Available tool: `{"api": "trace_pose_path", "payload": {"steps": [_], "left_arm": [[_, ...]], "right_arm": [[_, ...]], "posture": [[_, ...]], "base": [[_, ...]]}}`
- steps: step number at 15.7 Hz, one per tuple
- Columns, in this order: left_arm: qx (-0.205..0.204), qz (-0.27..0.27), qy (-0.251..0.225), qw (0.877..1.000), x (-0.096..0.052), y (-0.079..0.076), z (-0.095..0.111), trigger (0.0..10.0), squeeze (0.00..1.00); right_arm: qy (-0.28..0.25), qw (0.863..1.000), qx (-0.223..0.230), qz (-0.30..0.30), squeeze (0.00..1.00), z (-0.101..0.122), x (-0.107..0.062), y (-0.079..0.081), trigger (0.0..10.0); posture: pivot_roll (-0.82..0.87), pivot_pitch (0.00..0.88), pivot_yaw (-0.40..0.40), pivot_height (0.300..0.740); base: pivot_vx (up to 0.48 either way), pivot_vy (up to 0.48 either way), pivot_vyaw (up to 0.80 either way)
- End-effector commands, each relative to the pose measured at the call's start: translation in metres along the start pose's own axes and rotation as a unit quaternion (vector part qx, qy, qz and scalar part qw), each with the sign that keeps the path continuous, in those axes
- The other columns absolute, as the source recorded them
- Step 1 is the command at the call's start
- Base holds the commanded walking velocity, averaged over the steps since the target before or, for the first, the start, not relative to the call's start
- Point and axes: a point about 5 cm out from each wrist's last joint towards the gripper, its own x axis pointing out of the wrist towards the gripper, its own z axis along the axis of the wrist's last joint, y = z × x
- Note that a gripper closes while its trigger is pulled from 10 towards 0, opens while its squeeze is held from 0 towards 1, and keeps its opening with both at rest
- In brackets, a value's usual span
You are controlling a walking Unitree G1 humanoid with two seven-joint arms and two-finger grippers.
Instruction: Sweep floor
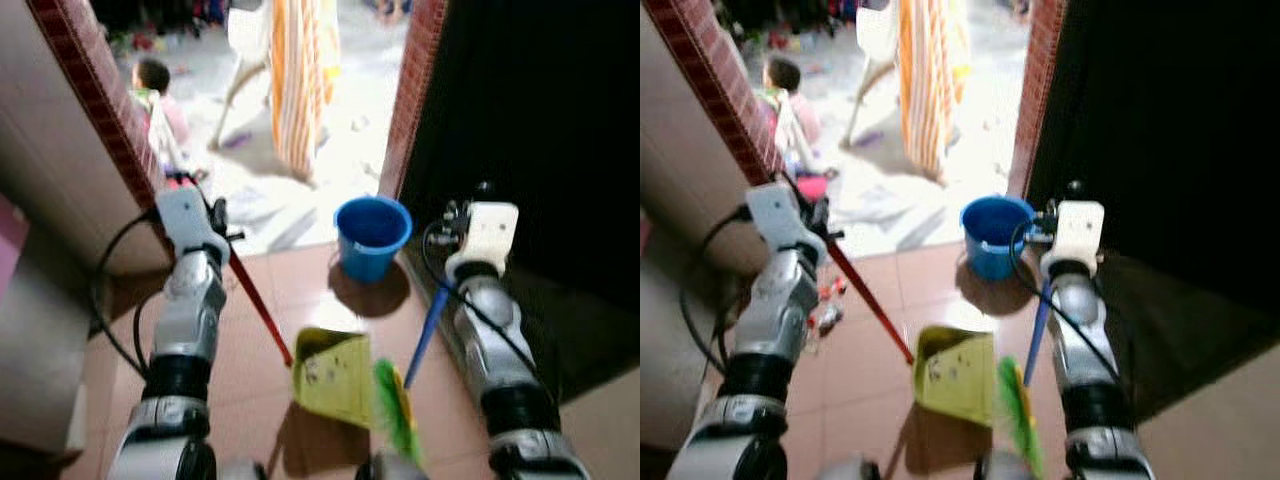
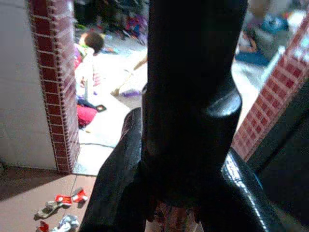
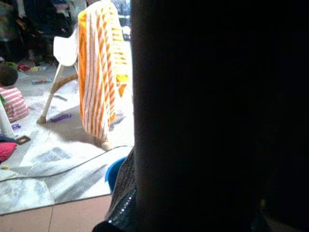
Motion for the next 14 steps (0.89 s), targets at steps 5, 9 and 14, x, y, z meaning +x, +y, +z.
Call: {"api": "trace_pose_path", "payload": {"steps": [5,9,14], "left_arm": [[-0.030,0.023,-0.084,0.996,0.010,0.004,0.048,10.0,0.00],[-0.046,0.035,-0.156,0.986,0.014,0.004,0.095,10.0,0.00],[-0.065,0.013,-0.220,0.973,0.025,-0.003,0.141,10.0,0.00]], "right_arm": [[-0.048,0.998,-0.016,0.046,0.00,0.019,0.003,0.018,10.0],[-0.046,0.998,-0.020,0.045,0.00,0.017,0.003,0.015,10.0],[-0.045,0.997,-0.018,0.053,0.00,0.016,0.004,0.020,10.0]], "posture": [[-0.10,0.000,0.036,0.740],[-0.10,0.000,0.031,0.740],[-0.09,0.000,0.032,0.740]], "base": [[0.000,0.000,0.00],[0.000,0.000,0.00],[0.184,0.000,-0.28]]}}
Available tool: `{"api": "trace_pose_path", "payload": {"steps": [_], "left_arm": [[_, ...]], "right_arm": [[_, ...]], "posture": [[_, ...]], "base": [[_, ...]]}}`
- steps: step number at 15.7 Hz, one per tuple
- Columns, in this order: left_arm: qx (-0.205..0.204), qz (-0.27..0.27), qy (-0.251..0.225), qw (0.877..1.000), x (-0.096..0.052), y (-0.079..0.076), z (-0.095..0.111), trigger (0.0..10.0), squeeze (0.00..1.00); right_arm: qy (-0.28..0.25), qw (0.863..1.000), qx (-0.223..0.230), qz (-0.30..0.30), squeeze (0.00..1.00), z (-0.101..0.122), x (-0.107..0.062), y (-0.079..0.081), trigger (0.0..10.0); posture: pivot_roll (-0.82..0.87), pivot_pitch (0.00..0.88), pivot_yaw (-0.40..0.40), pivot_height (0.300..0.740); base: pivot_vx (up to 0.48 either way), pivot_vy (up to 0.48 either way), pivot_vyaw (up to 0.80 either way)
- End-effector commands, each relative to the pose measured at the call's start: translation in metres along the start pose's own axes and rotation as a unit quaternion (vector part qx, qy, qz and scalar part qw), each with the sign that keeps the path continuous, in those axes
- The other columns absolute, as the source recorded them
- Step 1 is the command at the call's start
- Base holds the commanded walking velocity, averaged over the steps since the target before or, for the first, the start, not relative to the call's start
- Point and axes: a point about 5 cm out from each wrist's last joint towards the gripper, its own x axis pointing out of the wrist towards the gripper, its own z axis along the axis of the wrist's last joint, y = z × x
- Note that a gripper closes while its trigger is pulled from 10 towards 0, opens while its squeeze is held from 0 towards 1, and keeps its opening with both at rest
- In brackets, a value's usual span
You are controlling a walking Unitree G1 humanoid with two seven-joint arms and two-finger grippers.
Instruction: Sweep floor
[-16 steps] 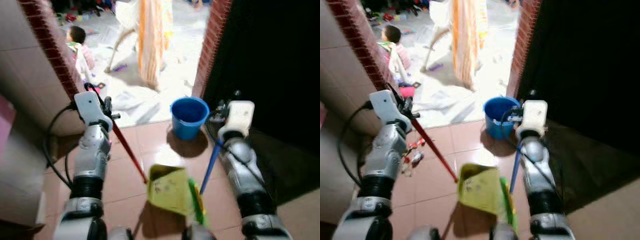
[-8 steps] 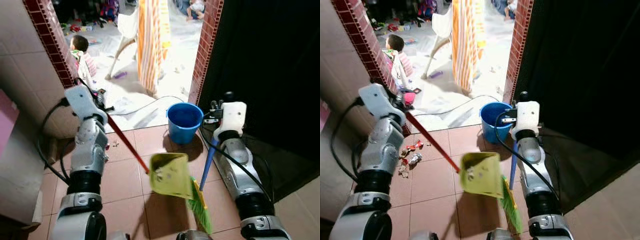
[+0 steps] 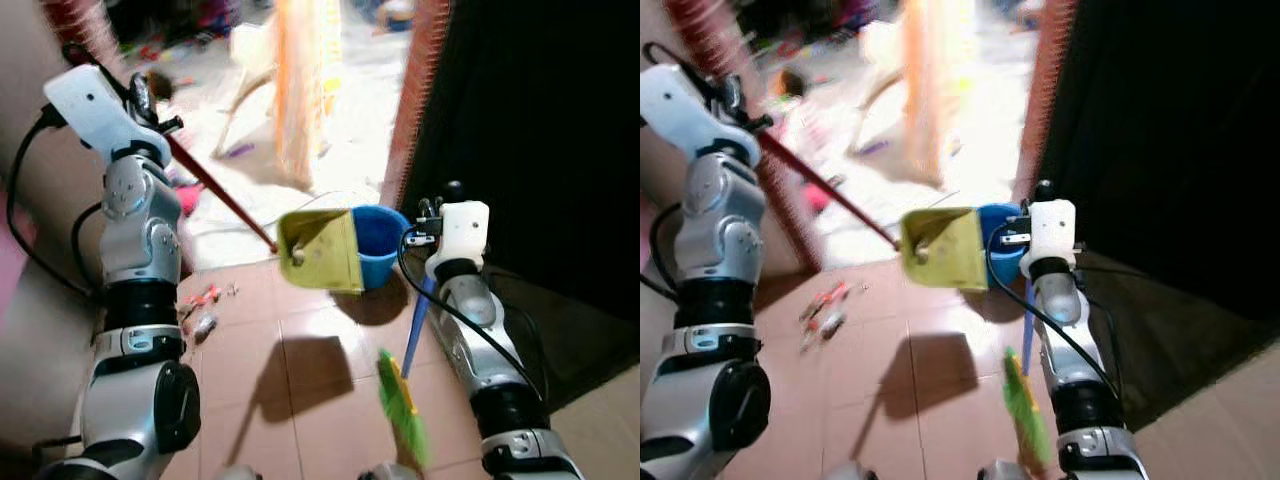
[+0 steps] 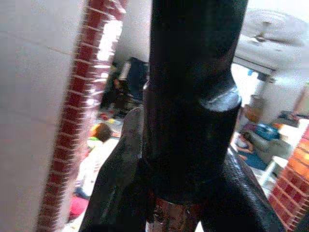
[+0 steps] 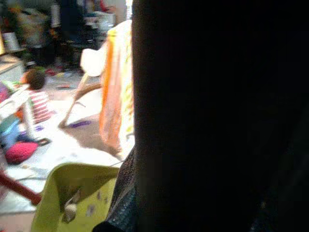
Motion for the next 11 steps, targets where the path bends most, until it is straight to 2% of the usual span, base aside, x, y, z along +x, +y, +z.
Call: {"api": "trace_pose_path", "payload": {"steps": [1,8,11], "left_arm": [[-0.022,-0.021,-0.031,0.999,0.004,-0.015,0.015,10.0,0.00],[-0.025,-0.037,-0.044,0.998,0.006,-0.023,0.017,10.0,0.00],[-0.035,-0.043,-0.063,0.996,0.010,-0.031,0.030,10.0,0.00]], "right_arm": [[-0.033,0.999,-0.007,0.003,0.00,0.014,0.004,-0.002,10.0],[-0.030,0.999,-0.009,0.008,0.00,0.011,0.003,0.003,10.0],[-0.029,0.999,-0.010,0.009,0.00,0.010,0.002,0.003,10.0]], "posture": [[-0.10,0.000,0.035,0.740],[-0.10,0.000,0.036,0.740],[-0.10,0.000,0.037,0.740]], "base": [[0.469,0.000,0.00],[0.468,0.000,0.00],[0.465,0.000,0.00]]}}
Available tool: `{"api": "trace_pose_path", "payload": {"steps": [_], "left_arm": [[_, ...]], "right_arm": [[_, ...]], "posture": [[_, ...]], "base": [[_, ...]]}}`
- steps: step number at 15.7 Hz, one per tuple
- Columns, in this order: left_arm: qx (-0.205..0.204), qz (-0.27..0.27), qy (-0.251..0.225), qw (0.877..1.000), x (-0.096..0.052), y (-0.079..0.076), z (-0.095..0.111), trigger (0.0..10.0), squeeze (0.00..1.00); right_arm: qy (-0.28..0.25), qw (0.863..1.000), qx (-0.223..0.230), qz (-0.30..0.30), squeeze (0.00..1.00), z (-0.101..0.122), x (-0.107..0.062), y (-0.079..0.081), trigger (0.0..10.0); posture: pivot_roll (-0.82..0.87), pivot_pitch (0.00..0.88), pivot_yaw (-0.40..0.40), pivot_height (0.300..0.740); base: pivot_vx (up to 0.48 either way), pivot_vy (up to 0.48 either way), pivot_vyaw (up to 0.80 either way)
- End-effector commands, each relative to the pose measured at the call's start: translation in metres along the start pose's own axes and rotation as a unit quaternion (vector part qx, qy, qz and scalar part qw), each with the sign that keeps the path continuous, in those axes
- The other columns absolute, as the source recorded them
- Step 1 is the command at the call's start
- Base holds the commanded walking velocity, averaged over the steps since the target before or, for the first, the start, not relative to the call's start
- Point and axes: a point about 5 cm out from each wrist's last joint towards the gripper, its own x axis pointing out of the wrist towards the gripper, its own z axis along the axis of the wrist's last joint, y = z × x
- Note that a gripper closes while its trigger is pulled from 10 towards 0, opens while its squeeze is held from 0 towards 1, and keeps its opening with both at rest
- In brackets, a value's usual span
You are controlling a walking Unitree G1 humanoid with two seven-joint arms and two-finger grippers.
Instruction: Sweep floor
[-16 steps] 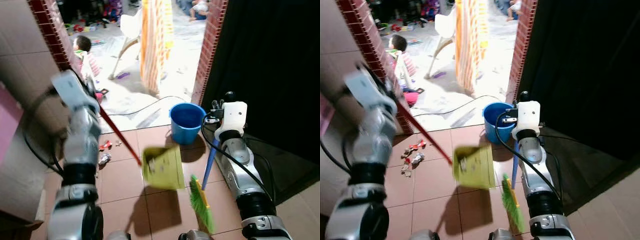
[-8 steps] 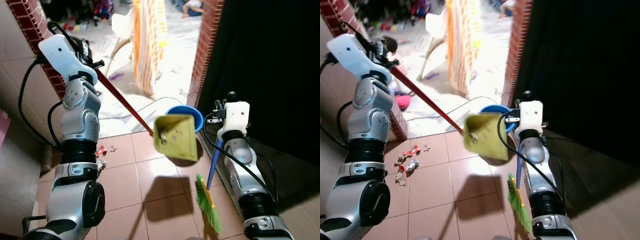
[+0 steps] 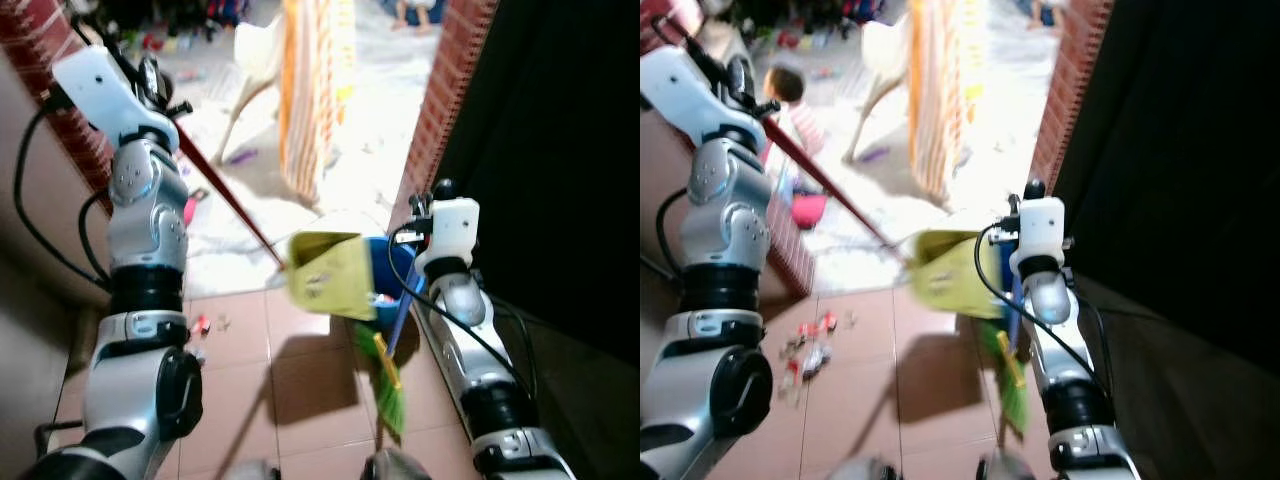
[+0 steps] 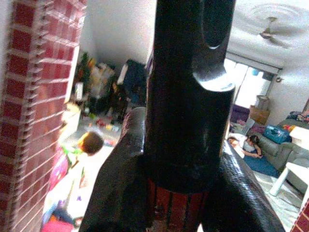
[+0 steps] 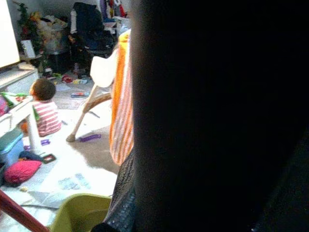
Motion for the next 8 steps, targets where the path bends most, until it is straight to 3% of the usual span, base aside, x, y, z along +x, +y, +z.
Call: {"api": "trace_pose_path", "payload": {"steps": [1,6,8], "left_arm": [[-0.035,-0.021,-0.045,0.998,0.0045,-0.0179,0.0215,10.0,0.00],[-0.024,-0.014,-0.045,0.999,0.0021,-0.0204,0.0152,10.0,0.00],[-0.023,-0.023,-0.044,0.999,-0.0019,-0.0268,0.0115,10.0,0.00]], "right_arm": [[-0.006,1.000,-0.017,-0.009,0.00,0.0037,0.0011,-0.0090,10.0],[-0.005,1.000,-0.017,-0.006,0.00,0.0028,0.0008,-0.0082,10.0],[-0.003,1.000,-0.017,-0.004,0.00,0.0015,0.0006,-0.0067,10.0]], "posture": [[-0.10,0.000,0.037,0.740],[-0.10,0.000,0.037,0.740],[-0.10,0.000,0.036,0.740]], "base": [[0.465,0.000,0.00],[0.437,0.000,0.00],[0.000,0.000,0.00]]}}
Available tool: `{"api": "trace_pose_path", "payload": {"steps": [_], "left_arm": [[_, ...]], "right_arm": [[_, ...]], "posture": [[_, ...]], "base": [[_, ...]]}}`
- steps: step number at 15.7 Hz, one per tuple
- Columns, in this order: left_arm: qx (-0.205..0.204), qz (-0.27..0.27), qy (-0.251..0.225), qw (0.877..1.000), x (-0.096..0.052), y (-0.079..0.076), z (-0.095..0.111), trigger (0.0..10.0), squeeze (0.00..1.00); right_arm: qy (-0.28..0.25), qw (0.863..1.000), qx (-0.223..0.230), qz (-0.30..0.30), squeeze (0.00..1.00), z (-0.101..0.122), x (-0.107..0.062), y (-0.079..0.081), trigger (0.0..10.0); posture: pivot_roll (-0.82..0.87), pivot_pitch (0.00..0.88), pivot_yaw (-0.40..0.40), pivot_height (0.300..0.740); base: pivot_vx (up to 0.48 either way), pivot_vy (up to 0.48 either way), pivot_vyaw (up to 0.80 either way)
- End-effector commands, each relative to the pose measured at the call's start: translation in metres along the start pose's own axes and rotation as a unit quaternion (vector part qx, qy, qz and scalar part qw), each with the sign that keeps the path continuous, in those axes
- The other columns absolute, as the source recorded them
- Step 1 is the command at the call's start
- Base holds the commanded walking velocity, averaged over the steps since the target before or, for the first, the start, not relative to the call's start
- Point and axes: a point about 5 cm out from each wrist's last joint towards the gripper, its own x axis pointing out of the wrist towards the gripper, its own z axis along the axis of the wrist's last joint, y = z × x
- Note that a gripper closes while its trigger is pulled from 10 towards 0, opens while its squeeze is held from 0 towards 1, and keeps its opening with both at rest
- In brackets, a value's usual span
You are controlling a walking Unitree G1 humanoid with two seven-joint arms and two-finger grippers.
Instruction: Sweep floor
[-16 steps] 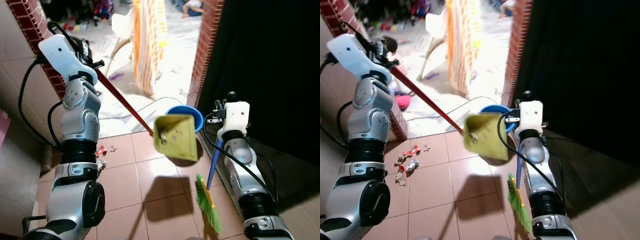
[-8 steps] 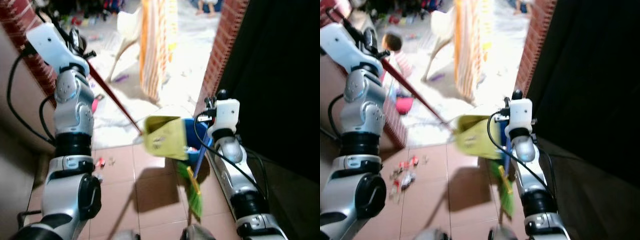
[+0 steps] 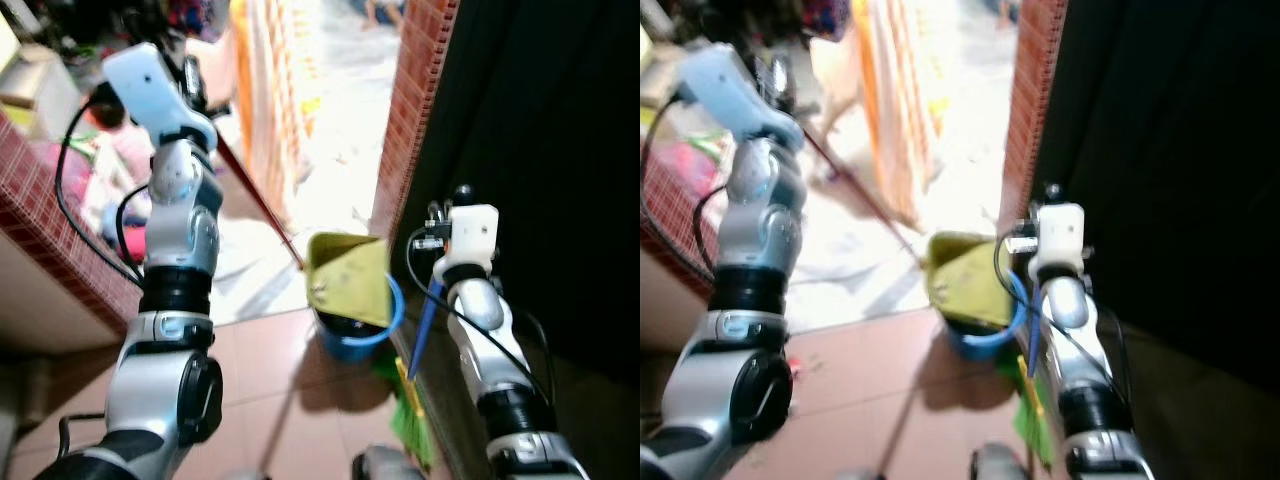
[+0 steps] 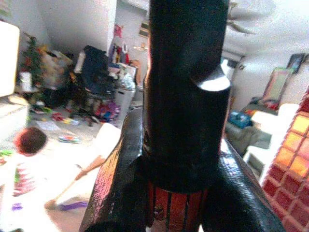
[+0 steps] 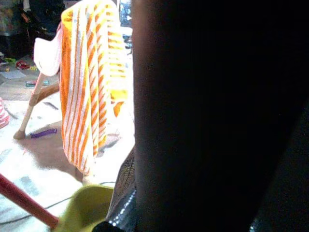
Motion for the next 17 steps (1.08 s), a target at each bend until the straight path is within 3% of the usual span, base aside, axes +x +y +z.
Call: {"api": "trace_pose_path", "payload": {"steps": [1,7,17], "left_arm": [[0.000,0.009,-0.049,0.999,0.003,0.006,0.020,10.0,0.00],[0.105,-0.046,-0.097,0.989,-0.011,-0.015,0.014,10.0,0.00],[0.102,-0.097,-0.119,0.983,-0.028,-0.060,-0.004,10.0,0.00]], "right_arm": [[-0.020,1.000,-0.006,0.017,0.00,0.009,0.003,0.009,10.0],[-0.019,1.000,-0.010,0.020,0.00,0.008,0.001,0.006,10.0],[-0.022,0.999,-0.012,0.025,0.00,0.011,0.003,0.008,10.0]], "posture": [[-0.10,0.000,0.036,0.740],[-0.10,0.000,0.022,0.740],[-0.12,0.000,0.016,0.740]], "base": [[0.000,0.000,0.00],[0.000,0.000,0.00],[0.000,0.000,0.00]]}}
